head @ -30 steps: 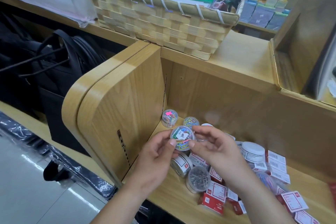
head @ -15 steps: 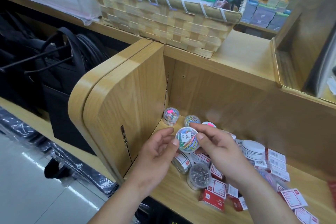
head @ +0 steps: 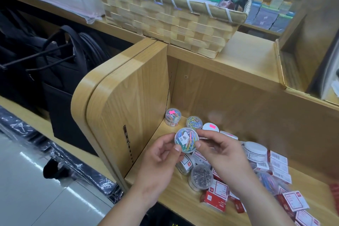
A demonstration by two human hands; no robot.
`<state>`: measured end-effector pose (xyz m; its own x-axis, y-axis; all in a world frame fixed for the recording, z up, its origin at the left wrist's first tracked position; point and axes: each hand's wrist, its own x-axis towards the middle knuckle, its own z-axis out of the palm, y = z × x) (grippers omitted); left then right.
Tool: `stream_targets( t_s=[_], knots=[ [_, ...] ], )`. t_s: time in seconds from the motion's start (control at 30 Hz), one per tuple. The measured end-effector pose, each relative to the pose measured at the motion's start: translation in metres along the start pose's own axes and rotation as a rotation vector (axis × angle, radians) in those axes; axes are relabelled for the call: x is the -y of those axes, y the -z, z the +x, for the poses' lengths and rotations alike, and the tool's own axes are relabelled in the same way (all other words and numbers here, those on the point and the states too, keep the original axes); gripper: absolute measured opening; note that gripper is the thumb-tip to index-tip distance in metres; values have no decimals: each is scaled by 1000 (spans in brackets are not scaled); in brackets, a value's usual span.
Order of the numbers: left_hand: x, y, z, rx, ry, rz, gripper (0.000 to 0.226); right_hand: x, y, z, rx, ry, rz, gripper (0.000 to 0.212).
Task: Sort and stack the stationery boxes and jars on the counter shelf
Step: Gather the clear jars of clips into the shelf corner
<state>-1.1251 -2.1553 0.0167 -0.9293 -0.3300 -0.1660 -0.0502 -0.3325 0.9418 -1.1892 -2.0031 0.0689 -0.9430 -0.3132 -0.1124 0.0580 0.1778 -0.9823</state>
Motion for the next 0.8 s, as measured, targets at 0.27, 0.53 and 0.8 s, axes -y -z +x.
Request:
stream_targets(
  t_s=[0.27,0.53,0.8],
  knots=[
    [-2,0,-3,7,10,34,19,-3,-9,2,96,-10,-164,57],
    [-7,24,14,-19,-39,276,20,17,-15,54,72,40,-528,43],
    [5,49,4,-52,-106,540,38,-24,-38,148,-9,-74,-789,51]
  ],
)
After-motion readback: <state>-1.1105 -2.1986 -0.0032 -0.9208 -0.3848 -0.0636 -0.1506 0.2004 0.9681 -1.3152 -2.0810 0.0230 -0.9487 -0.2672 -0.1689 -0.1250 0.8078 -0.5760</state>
